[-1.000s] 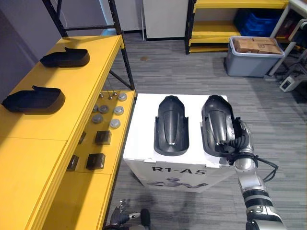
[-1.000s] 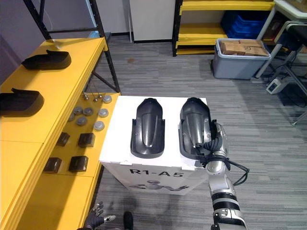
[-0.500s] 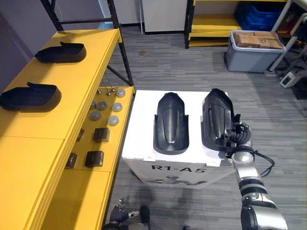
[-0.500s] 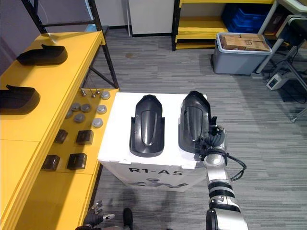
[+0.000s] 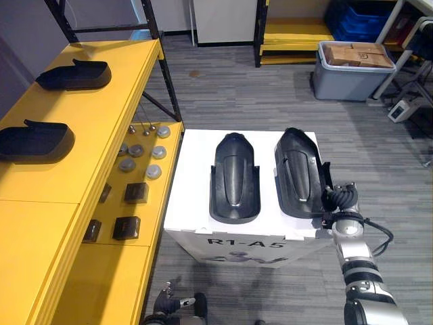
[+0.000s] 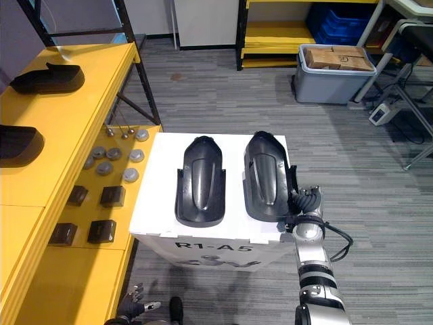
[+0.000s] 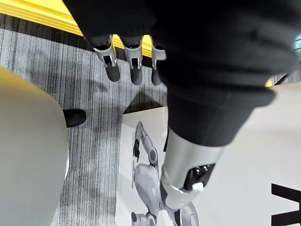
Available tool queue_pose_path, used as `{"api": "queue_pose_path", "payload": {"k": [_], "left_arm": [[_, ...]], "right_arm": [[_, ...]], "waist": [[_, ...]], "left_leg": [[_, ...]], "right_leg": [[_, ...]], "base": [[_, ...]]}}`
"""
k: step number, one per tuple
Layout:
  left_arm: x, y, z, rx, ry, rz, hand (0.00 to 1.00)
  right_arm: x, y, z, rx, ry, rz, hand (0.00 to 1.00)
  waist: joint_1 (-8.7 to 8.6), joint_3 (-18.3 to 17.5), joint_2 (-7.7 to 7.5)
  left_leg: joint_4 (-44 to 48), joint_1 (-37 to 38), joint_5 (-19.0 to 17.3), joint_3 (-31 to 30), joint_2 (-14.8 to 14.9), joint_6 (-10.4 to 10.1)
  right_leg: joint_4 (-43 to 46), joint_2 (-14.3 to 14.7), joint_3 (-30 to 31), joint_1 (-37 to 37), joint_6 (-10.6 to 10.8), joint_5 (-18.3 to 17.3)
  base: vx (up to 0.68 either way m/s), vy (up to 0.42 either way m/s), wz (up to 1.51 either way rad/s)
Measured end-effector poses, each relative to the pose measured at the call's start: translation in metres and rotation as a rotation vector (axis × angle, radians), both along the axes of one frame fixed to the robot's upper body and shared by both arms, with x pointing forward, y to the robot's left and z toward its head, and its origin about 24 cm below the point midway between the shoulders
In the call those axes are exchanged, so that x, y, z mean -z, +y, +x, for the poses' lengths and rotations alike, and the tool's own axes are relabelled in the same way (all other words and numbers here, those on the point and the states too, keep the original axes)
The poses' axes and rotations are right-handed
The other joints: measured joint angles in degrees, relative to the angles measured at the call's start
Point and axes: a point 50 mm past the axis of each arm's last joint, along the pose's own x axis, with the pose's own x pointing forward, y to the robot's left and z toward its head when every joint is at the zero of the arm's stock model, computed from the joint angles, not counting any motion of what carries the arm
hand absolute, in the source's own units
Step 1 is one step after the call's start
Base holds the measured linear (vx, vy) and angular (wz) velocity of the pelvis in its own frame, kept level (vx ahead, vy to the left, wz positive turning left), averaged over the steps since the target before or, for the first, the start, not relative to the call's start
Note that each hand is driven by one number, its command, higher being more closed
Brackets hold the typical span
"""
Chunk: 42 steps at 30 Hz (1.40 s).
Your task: Walk over and take plastic housings, then place them on the shelf
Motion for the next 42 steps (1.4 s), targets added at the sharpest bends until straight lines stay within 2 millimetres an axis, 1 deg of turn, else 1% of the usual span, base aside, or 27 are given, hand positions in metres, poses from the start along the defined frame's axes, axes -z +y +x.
{"api": "queue_pose_path", "payload": {"k": [4,7,9,11,12,14,17,19,20,22,23,24,26,27,29,30,32,33,35,37,38,40,42], "left_arm": [[-0.001,0.0,0.0,-0.004,-0.007,-0.001,0.0],[-0.006,0.006,0.003,-0.044,-0.037,0.001,0.0],[-0.01,0.011,0.006,-0.07,-0.064,0.007,0.0],[-0.017,0.018,0.01,-0.107,-0.105,0.017,0.0],[-0.019,0.02,0.012,-0.114,-0.12,0.021,0.0],[-0.029,0.026,0.017,-0.141,-0.181,0.031,0.0],[-0.043,0.032,0.023,-0.172,-0.257,0.05,0.0],[-0.061,0.04,0.026,-0.251,-0.352,0.067,0.0],[-0.067,0.042,0.027,-0.27,-0.379,0.073,0.0],[-0.089,0.047,0.034,-0.31,-0.491,0.091,0.0],[-0.106,0.05,0.04,-0.328,-0.574,0.102,0.0],[-0.114,0.05,0.043,-0.331,-0.617,0.11,0.0],[-0.15,0.048,0.055,-0.316,-0.794,0.121,0.0],[-0.158,0.047,0.057,-0.313,-0.833,0.121,0.0],[-0.187,0.042,0.065,-0.3,-0.979,0.11,0.0],[-0.192,0.039,0.067,-0.294,-1.008,0.091,0.0],[-0.205,0.021,0.077,-0.244,-1.083,0.009,0.0],[-0.208,0.014,0.08,-0.225,-1.095,-0.024,0.0],[-0.212,-0.014,0.089,-0.137,-1.119,-0.154,0.0],[-0.216,-0.032,0.093,-0.076,-1.127,-0.238,0.0],[-0.219,-0.047,0.097,-0.018,-1.137,-0.302,0.0],[-0.225,-0.065,0.102,0.064,-1.147,-0.379,0.0],[-0.227,-0.075,0.107,0.116,-1.139,-0.431,0.0]], "right_arm": [[0.0,-0.001,-0.014,0.001,-0.014,-0.021,1.0],[-0.002,0.0,-0.022,0.003,-0.036,-0.043,1.0],[-0.01,0.002,-0.025,-0.008,-0.072,-0.063,1.0],[-0.024,0.009,-0.026,-0.024,-0.141,-0.08,1.0],[-0.028,0.01,-0.026,-0.028,-0.156,-0.085,1.0],[-0.04,0.015,-0.027,-0.039,-0.211,-0.108,1.0],[-0.05,0.017,-0.032,-0.047,-0.262,-0.133,1.0],[-0.059,0.023,-0.036,-0.052,-0.313,-0.153,1.0],[-0.061,0.025,-0.037,-0.052,-0.327,-0.153,1.0],[-0.068,0.029,-0.043,-0.044,-0.371,-0.158,1.0],[-0.072,0.032,-0.044,-0.045,-0.398,-0.172,1.0],[-0.075,0.034,-0.045,-0.047,-0.411,-0.175,1.0],[-0.081,0.042,-0.045,-0.072,-0.446,-0.188,1.0],[-0.082,0.044,-0.045,-0.081,-0.453,-0.191,1.0],[-0.086,0.055,-0.045,-0.122,-0.477,-0.205,1.0],[-0.086,0.057,-0.044,-0.132,-0.478,-0.207,1.0],[-0.086,0.066,-0.043,-0.171,-0.477,-0.203,1.0],[-0.086,0.069,-0.042,-0.182,-0.479,-0.202,1.0],[-0.087,0.082,-0.041,-0.238,-0.485,-0.197,1.0],[-0.087,0.092,-0.04,-0.28,-0.489,-0.199,1.0],[-0.088,0.1,-0.039,-0.314,-0.49,-0.205,1.0],[-0.088,0.113,-0.039,-0.368,-0.495,-0.204,1.0],[-0.089,0.123,-0.038,-0.406,-0.498,-0.212,1.0]], "waist": [[-0.07,-0.02,-0.01],[-0.2,-0.04,0.01],[-0.24,-0.07,0.02],[-0.43,-0.09,0.02],[-0.5,-0.1,0.03],[-0.58,-0.22,0.05],[0.07,-0.75,0.02],[0.06,-1.26,0.09],[0.07,-1.34,0.08],[0.08,-1.74,0.09],[0.03,-1.79,0.08],[-0.05,-1.8,0.09],[0.0,-2.02,0.11],[0.0,-2.12,0.13],[-0.01,-2.65,0.15],[-0.02,-2.86,0.18],[0.0,-3.45,0.26],[-0.01,-3.47,0.29],[-0.1,-3.63,0.55],[-0.17,-3.76,0.75],[-0.3,-3.9,0.95],[-0.61,-4.32,1.43],[-0.76,-4.58,1.76]], "left_leg": [[0.0,0.01,0.01,-0.19,0.06,0.0],[0.01,0.02,0.05,-0.37,0.0,0.02],[0.01,0.03,0.1,-0.46,-0.05,0.08],[0.01,0.03,0.29,-0.75,-0.09,0.22],[0.01,0.02,0.35,-0.97,-0.12,0.27],[0.03,-0.17,0.59,-1.55,-0.14,0.39],[0.02,-0.43,0.79,-1.93,-0.13,0.46],[0.03,-0.59,0.89,-2.25,-0.32,0.54],[0.04,-0.61,0.91,-2.34,-0.34,0.55],[0.04,-0.89,0.98,-2.82,-0.41,0.59],[0.07,-1.14,1.1,-3.19,-0.47,0.62],[0.13,-1.26,1.23,-3.39,-0.52,0.68],[0.24,-1.3,1.38,-3.56,-0.65,0.82],[0.24,-1.3,1.41,-3.6,-0.7,0.86],[0.26,-1.27,1.5,-3.64,-0.86,0.97],[0.26,-1.27,1.51,-3.65,-0.9,0.99],[0.26,-1.13,1.63,-3.75,-0.98,1.14],[0.25,-1.1,1.68,-3.81,-0.99,1.18],[0.24,-1.1,1.98,-4.04,-0.97,1.18],[0.23,-1.1,2.15,-4.05,-0.91,1.19],[0.22,-1.09,2.29,-4.07,-0.87,1.19],[0.05,-1.08,2.51,-4.1,-0.87,1.26],[0.03,-0.94,2.69,-4.08,-0.83,1.3]], "right_leg": [[0.1,0.03,-0.03,0.0,0.0,0.02],[0.35,-0.02,-0.1,-0.06,0.0,0.02],[0.44,-0.06,-0.15,-0.08,0.01,0.02],[0.76,-0.08,-0.33,-0.13,0.01,0.02],[0.87,-0.09,-0.48,-0.11,0.01,0.02],[0.9,-0.16,-1.0,-0.05,0.01,0.02],[0.9,-0.15,-1.38,-0.11,0.01,0.02],[0.93,-0.16,-1.67,-0.1,0.02,0.02],[0.94,-0.17,-1.74,-0.09,0.02,0.03],[0.93,-0.19,-2.17,-0.12,0.03,0.03],[0.92,-0.2,-2.59,-0.17,0.05,0.04],[0.92,-0.23,-2.89,-0.17,0.05,0.05],[0.92,-0.34,-3.07,-0.1,0.14,0.09],[0.92,-0.38,-3.11,-0.07,0.15,0.11],[0.92,-0.54,-3.16,0.0,0.22,0.15],[0.92,-0.58,-3.17,0.01,0.24,0.16],[0.97,-0.66,-3.26,0.2,0.3,0.19],[0.99,-0.66,-3.31,0.25,0.31,0.2],[1.35,-0.62,-3.46,0.16,0.35,0.22],[1.72,-0.56,-3.42,-0.05,0.35,0.22],[1.87,-0.53,-3.43,-0.11,0.35,0.22],[2.05,-0.52,-3.43,-0.19,0.38,0.24],[2.14,-0.49,-3.35,-0.23,0.41,0.25]], "base": [[0.0,0.0,0.0],[-0.03,0.004,0.01],[-0.03,0.005,0.02],[-0.04,0.003,0.06],[-0.04,0.0,0.11],[-0.05,-0.001,0.13],[-0.05,0.001,0.08],[-0.03,0.007,0.06],[-0.03,0.005,0.07],[-0.02,0.005,0.12],[-0.02,0.003,0.15],[-0.02,0.005,0.14],[-0.02,0.009,0.07],[0.0,0.0,0.0],[0.0,0.0,0.0],[0.0,0.0,0.0],[-0.01,0.005,0.02],[-0.04,0.008,0.04],[-0.07,0.007,0.04],[-0.06,0.006,0.01],[-0.07,0.007,0.01],[-0.08,0.01,0.01],[-0.06,0.011,-0.02]]}}
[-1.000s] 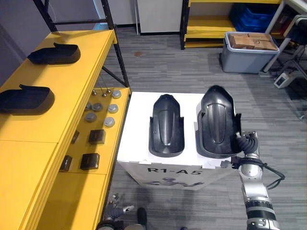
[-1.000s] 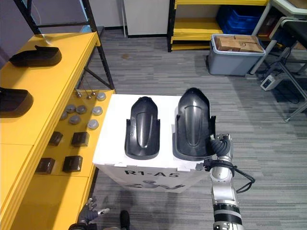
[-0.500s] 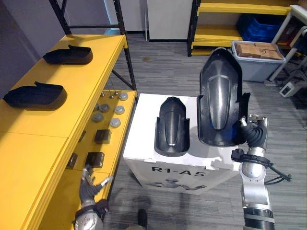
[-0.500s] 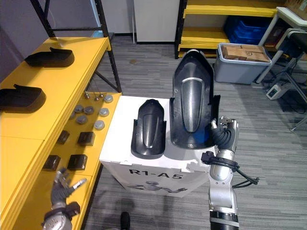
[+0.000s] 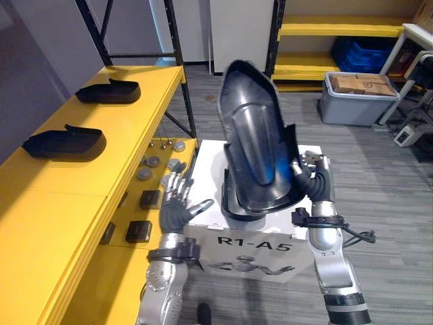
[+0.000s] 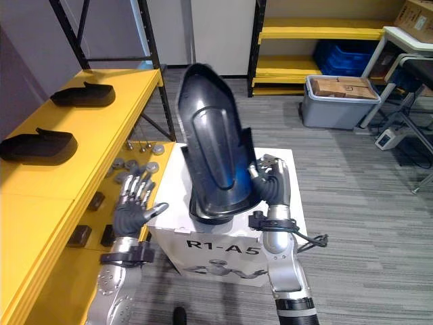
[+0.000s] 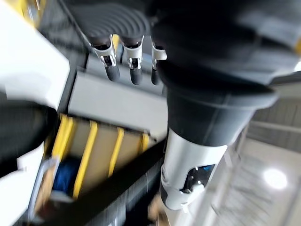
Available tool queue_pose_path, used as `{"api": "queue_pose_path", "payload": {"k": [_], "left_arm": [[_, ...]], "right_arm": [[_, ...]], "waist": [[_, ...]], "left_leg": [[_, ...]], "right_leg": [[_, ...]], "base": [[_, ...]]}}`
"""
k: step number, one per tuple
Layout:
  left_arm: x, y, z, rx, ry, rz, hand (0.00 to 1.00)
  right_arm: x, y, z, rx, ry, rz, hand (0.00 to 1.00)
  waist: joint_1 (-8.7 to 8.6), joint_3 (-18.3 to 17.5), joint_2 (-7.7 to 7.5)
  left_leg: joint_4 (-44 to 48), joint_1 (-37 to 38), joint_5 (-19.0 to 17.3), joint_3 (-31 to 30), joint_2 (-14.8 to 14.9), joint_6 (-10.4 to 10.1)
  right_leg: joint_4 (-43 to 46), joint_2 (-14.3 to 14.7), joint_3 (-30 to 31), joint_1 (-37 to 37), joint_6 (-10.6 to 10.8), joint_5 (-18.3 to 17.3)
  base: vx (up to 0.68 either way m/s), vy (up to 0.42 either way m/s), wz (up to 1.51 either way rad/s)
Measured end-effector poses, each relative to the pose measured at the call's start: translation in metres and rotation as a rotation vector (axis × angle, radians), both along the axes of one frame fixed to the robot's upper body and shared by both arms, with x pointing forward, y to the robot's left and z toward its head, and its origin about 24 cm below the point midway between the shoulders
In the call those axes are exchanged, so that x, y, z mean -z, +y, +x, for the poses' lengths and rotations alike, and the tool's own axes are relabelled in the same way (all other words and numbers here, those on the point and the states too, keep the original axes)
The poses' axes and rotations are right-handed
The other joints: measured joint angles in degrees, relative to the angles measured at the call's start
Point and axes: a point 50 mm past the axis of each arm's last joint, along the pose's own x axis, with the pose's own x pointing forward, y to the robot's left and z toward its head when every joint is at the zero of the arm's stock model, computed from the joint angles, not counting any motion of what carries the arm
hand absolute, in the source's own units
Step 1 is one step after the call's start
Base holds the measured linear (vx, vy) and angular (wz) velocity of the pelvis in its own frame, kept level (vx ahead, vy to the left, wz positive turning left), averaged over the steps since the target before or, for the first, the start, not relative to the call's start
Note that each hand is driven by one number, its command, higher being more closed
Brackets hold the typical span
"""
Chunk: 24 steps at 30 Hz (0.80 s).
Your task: Walk over and take plastic housings, then place them on the shelf
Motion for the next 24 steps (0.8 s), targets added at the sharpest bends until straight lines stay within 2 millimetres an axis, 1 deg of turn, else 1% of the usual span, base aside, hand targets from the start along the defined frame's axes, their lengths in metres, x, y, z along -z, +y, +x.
{"api": "queue_pose_path", "payload": {"k": [2,3,7,13,14,18,21,22,24], "left_arm": [[0.0,-0.007,0.004,0.039,0.006,-0.011,0.0],[0.003,-0.012,0.007,0.071,0.023,-0.021,0.0],[0.004,-0.021,0.012,0.13,0.056,-0.056,0.0],[0.006,-0.023,0.019,0.151,0.104,-0.126,0.0],[0.007,-0.023,0.02,0.147,0.113,-0.137,1.0],[0.013,-0.023,0.021,0.136,0.155,-0.155,1.0],[0.019,-0.021,0.022,0.121,0.191,-0.146,1.0],[0.021,-0.018,0.022,0.109,0.204,-0.146,1.0],[0.024,-0.014,0.024,0.084,0.221,-0.144,1.0]], "right_arm": [[-0.004,0.01,0.002,-0.041,-0.013,-0.008,1.0],[-0.009,0.02,0.003,-0.082,-0.032,-0.011,1.0],[-0.013,0.036,0.004,-0.132,-0.051,-0.04,1.0],[-0.012,0.04,0.003,-0.137,-0.056,-0.092,1.0],[-0.011,0.041,0.002,-0.139,-0.057,-0.102,1.0],[-0.008,0.043,0.002,-0.147,-0.052,-0.142,1.0],[0.0,0.045,0.003,-0.158,-0.022,-0.158,1.0],[0.002,0.047,0.002,-0.173,-0.016,-0.172,0.0],[0.006,0.05,-0.001,-0.201,-0.008,-0.194,0.0]], "waist": [[-0.26,-0.11,0.11],[-0.56,-0.2,0.12],[-0.52,-0.22,0.14],[-0.7,-0.23,0.13],[-0.73,-0.23,0.14],[-0.83,-0.26,0.12],[-0.88,-0.34,0.1],[-0.9,-0.37,0.1],[-0.88,-0.47,0.08]], "left_leg": [[-0.01,0.17,0.09,0.23,0.13,0.0],[-0.02,0.29,0.13,0.49,0.27,-0.01],[-0.03,0.3,0.2,1.15,0.61,-0.03],[-0.02,0.29,0.32,1.88,0.68,0.1],[-0.02,0.29,0.33,2.06,0.73,0.11],[-0.03,0.27,0.43,2.18,0.8,0.12],[-0.02,0.27,0.52,2.19,0.87,0.13],[-0.02,0.26,0.56,2.19,0.91,0.11],[-0.02,0.26,0.62,2.18,0.95,0.09]], "right_leg": [[0.03,0.09,0.25,0.0,0.01,0.09],[0.01,0.2,0.48,-0.01,-0.03,0.28],[-0.32,0.5,1.37,-0.27,-0.04,0.86],[-0.32,0.49,2.02,-0.66,-0.07,1.19],[-0.33,0.52,2.15,-0.75,-0.12,1.26],[-0.32,0.59,2.32,-0.86,-0.2,1.36],[-0.33,0.68,2.35,-0.87,-0.3,1.44],[-0.33,0.71,2.37,-0.88,-0.35,1.48],[-0.33,0.75,2.36,-0.88,-0.4,1.51]], "base": [[-0.07,0.01,-0.06],[-0.05,0.009,-0.08],[-0.05,0.009,-0.11],[-0.03,0.01,-0.06],[-0.03,0.008,-0.08],[-0.02,0.003,-0.02],[0.0,0.0,0.0],[0.0,0.0,0.0],[0.0,0.0,0.0]]}}
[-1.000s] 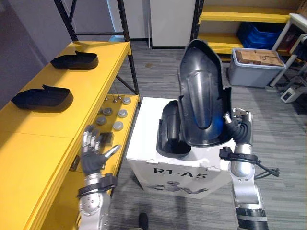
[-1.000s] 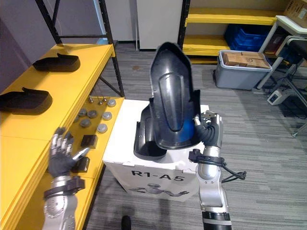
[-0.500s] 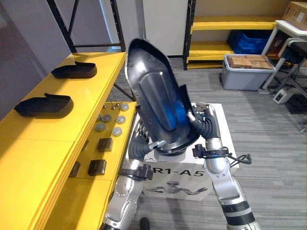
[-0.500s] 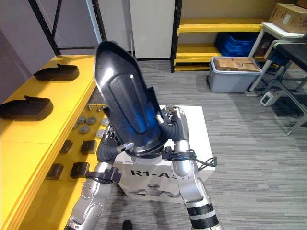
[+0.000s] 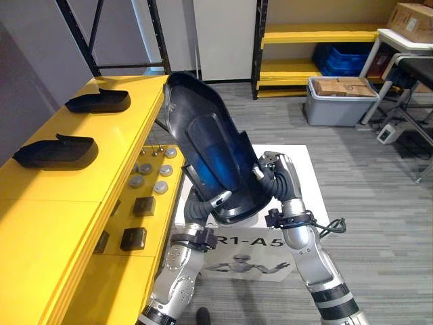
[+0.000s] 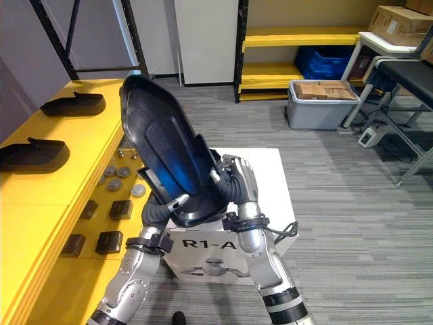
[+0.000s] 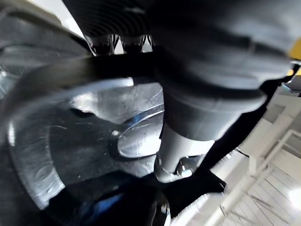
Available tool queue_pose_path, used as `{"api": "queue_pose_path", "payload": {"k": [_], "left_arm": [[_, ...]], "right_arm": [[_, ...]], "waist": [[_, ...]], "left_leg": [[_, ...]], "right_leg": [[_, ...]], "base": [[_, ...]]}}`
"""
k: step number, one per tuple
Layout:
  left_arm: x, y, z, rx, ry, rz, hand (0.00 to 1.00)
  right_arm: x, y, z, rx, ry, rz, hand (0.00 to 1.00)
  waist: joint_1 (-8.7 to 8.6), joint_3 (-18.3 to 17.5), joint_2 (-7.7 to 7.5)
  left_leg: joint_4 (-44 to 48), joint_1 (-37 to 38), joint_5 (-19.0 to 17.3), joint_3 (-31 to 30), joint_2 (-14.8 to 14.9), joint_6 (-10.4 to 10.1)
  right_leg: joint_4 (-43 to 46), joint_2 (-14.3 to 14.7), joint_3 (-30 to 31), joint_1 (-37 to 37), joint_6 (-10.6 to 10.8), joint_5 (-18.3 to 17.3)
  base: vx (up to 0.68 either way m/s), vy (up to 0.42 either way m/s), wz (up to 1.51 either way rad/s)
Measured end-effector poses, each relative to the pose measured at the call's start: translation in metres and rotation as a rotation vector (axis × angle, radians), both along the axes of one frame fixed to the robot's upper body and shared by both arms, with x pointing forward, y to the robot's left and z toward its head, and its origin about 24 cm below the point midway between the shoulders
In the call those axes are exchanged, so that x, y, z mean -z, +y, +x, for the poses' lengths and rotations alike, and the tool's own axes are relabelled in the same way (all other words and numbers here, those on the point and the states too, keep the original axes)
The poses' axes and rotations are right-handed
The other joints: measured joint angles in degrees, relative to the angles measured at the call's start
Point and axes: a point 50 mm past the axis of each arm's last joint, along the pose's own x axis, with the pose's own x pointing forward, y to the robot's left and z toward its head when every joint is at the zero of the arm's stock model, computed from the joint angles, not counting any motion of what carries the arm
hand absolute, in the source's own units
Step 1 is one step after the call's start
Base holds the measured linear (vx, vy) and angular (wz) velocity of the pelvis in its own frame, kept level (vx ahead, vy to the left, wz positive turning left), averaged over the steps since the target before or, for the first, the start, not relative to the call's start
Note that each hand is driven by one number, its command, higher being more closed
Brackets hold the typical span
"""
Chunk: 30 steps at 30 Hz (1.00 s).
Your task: Walk over and take plastic housings, then place them on the shelf
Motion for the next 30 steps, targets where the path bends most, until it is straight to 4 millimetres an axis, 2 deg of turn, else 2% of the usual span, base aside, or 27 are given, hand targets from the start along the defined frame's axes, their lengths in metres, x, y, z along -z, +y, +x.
{"api": "queue_pose_path", "payload": {"k": [6,11,13,15,16,18,20,24,27,29,30], "left_arm": [[0.005,0.016,0.003,-0.056,0.024,0.055,1.0],[0.001,0.019,0.004,-0.071,-0.022,0.176,1.0],[-0.003,0.017,0.003,-0.068,-0.061,0.23,1.0],[-0.008,0.014,0.002,-0.069,-0.096,0.261,1.0],[-0.01,0.012,0.001,-0.071,-0.109,0.261,1.0],[-0.009,0.014,-0.001,-0.08,-0.111,0.271,1.0],[0.001,0.026,-0.007,-0.116,-0.073,0.299,1.0],[0.015,0.048,-0.018,-0.197,0.0,0.311,1.0],[0.019,0.057,-0.023,-0.236,0.021,0.329,1.0],[0.022,0.061,-0.027,-0.258,0.036,0.328,1.0],[0.024,0.063,-0.029,-0.27,0.045,0.334,1.0]], "right_arm": [[0.015,0.007,-0.014,-0.088,0.046,0.009,0.0],[0.021,-0.005,-0.014,-0.11,0.122,0.059,0.0],[0.02,-0.011,-0.016,-0.128,0.145,0.109,0.0],[0.01,-0.017,-0.017,-0.152,0.132,0.183,0.0],[-0.001,-0.023,-0.019,-0.161,0.09,0.224,0.0],[-0.023,-0.039,-0.022,-0.152,-0.002,0.312,0.0],[-0.049,-0.069,-0.028,-0.098,-0.139,0.389,0.0],[-0.07,-0.106,-0.038,-0.007,-0.269,0.403,0.0],[-0.072,-0.135,-0.047,0.115,-0.308,0.419,0.0],[-0.06,-0.155,-0.051,0.218,-0.277,0.426,0.0],[-0.04,-0.175,-0.054,0.325,-0.21,0.439,0.0]], "waist": [[0.09,-0.28,-0.08],[0.2,-0.38,-0.26],[0.33,-0.45,-0.43],[0.32,-0.44,-0.5],[0.29,-0.44,-0.51],[0.26,-0.43,-0.59],[0.1,-0.53,-0.78],[0.0,-0.54,-0.93],[-0.22,-0.56,-0.94],[-0.49,-0.63,-1.06],[-0.54,-0.8,-1.23]], "left_leg": [[0.0,-0.24,0.33,-0.49,0.05,-0.06],[-0.01,-0.46,0.68,-0.8,0.1,-0.02],[-0.01,-0.47,0.69,-0.81,0.13,-0.03],[-0.02,-0.47,0.69,-0.79,0.13,-0.03],[-0.03,-0.47,0.68,-0.76,0.13,-0.04],[-0.03,-0.47,0.65,-0.73,0.16,-0.06],[-0.03,-0.51,0.59,-0.49,0.3,-0.14],[-0.03,-0.65,0.43,0.31,0.73,-0.35],[-0.02,-1.23,0.43,0.38,0.9,-0.36],[-0.02,-1.38,0.43,0.41,0.89,-0.36],[-0.02,-1.4,0.4,0.45,0.89,-0.4]], "right_leg": [[0.0,0.1,-0.45,0.0,-0.11,0.07],[-0.02,0.22,-0.63,-0.07,-0.29,0.3],[-0.02,0.25,-0.63,-0.07,-0.28,0.35],[-0.03,0.25,-0.59,-0.08,-0.24,0.39],[-0.04,0.24,-0.55,-0.08,-0.19,0.42],[-0.06,0.25,-0.53,-0.09,-0.16,0.44],[-0.12,0.33,-0.38,-0.23,-0.15,0.45],[-0.74,0.68,0.47,-0.52,-0.16,0.87],[-0.97,0.85,0.54,-1.06,-0.14,1.05],[-0.99,0.84,0.57,-1.23,-0.12,1.06],[-1.04,0.83,0.61,-1.24,-0.12,1.05]], "base": [[-0.02,0.003,0.04],[-0.02,0.004,0.02],[0.0,0.0,0.0],[0.0,0.0,0.0],[0.0,0.0,0.0],[0.0,0.0,0.0],[0.0,0.0,-0.05],[0.0,0.0,-0.12],[0.0,0.0,-0.02],[0.0,0.0,0.0],[0.0,0.0,0.0]]}}
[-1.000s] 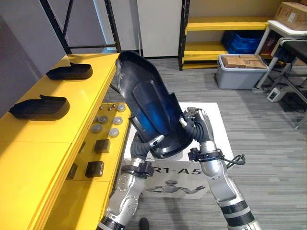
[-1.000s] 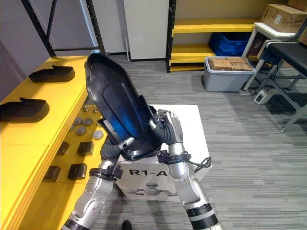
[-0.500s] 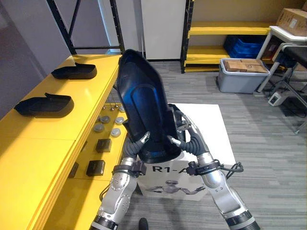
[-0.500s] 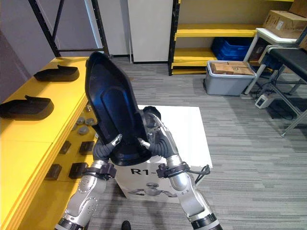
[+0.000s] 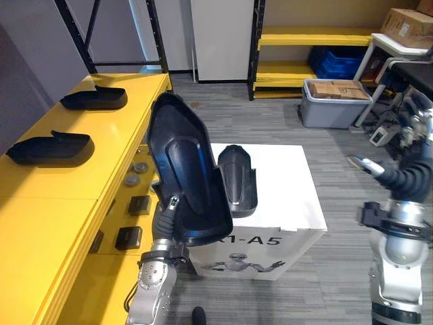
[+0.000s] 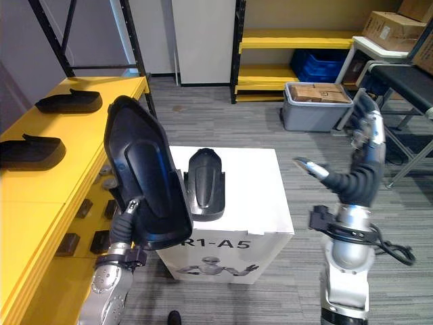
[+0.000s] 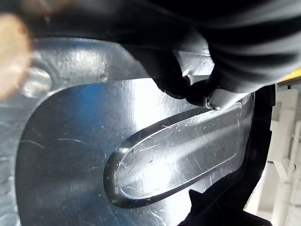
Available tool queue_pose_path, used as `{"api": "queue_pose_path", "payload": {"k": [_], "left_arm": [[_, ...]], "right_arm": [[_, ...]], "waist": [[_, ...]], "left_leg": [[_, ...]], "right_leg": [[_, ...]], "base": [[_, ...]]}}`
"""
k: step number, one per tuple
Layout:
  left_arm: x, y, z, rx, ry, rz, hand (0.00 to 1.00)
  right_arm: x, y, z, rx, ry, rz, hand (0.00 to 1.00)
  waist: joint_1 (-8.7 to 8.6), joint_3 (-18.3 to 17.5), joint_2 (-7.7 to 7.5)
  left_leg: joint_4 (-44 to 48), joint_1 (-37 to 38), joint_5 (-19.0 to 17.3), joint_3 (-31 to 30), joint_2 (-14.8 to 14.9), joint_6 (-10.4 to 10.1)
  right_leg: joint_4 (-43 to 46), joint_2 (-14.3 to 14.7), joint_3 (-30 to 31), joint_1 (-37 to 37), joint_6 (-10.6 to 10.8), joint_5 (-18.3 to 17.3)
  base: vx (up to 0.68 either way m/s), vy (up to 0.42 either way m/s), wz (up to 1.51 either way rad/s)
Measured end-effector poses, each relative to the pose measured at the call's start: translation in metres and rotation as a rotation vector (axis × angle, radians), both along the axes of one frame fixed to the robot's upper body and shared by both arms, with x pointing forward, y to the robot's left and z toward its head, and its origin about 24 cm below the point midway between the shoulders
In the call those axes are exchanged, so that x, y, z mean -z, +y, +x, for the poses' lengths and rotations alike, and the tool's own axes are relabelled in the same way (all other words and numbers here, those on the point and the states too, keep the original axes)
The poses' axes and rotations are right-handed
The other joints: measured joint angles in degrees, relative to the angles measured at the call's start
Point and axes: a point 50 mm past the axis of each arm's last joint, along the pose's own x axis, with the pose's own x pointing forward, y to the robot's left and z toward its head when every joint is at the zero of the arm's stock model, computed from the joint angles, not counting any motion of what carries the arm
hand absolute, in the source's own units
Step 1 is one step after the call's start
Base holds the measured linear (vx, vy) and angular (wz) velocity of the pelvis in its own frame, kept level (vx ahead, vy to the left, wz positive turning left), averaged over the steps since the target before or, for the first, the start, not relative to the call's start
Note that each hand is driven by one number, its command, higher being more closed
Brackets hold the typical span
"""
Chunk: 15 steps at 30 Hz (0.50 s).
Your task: Walk over and take plastic housings, then place them on the shelf
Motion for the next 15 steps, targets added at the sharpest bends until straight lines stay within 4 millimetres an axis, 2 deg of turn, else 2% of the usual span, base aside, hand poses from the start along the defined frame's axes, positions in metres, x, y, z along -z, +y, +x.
{"api": "queue_pose_path", "payload": {"k": [3,4,6,7,9,11,15], "left_arm": [[0.0,0.007,-0.007,-0.022,0.002,0.0,1.0],[0.001,0.012,-0.013,-0.047,0.006,-0.003,1.0],[0.003,0.016,-0.019,-0.071,0.016,-0.009,1.0],[0.007,0.016,-0.023,-0.079,0.036,-0.016,1.0],[0.011,0.017,-0.028,-0.085,0.054,-0.02,1.0],[0.012,0.015,-0.034,-0.081,0.062,-0.034,1.0],[0.008,0.012,-0.039,-0.085,0.046,-0.056,1.0]], "right_arm": [[0.045,-0.029,-0.012,0.145,0.174,0.105,0.0],[0.078,-0.041,-0.025,0.226,0.293,0.18,0.0],[0.113,-0.049,-0.041,0.291,0.43,0.258,0.0],[0.146,-0.052,-0.06,0.345,0.546,0.369,0.0],[0.176,-0.048,-0.079,0.381,0.643,0.489,0.0],[0.213,-0.033,-0.108,0.406,0.779,0.638,0.0],[0.254,-0.003,-0.136,0.345,0.972,0.769,0.0]], "waist": [[-0.2,-0.1,-0.12],[-0.62,-0.23,-0.07],[-0.86,-0.42,-0.03],[-1.05,-0.59,0.02],[-1.17,-0.67,0.04],[-1.15,-0.95,-0.05],[-0.98,-2.13,-0.13]], "left_leg": [[0.0,-0.05,-0.08,-0.01,0.1,-0.12],[-0.01,-0.12,-0.15,-0.07,0.12,-0.2],[-0.01,-0.17,-0.2,-0.07,0.14,-0.25],[-0.02,-0.18,-0.25,-0.06,0.15,-0.3],[-0.01,-0.16,-0.27,0.0,0.19,-0.33],[-0.01,-0.08,-0.35,0.15,0.4,-0.42],[-0.01,0.11,-0.9,0.46,0.7,-0.92]], "right_leg": [[-0.1,0.09,-0.01,-0.02,0.0,0.0],[-0.22,0.12,-0.07,0.01,0.01,-0.01],[-0.39,0.14,-0.07,0.05,0.02,-0.02],[-0.46,0.15,-0.09,0.11,0.03,-0.03],[-0.48,0.16,-0.08,0.13,0.03,-0.03],[-0.44,0.18,-0.06,0.2,0.04,-0.02],[-0.42,0.09,-0.48,0.49,0.07,-0.02]], "base": [[0.0,0.0,0.0],[0.0,0.0,0.0],[0.0,0.0,0.0],[0.0,0.0,0.0],[0.0,0.0,0.0],[0.0,0.0,0.0],[-0.01,0.0,0.01]]}}
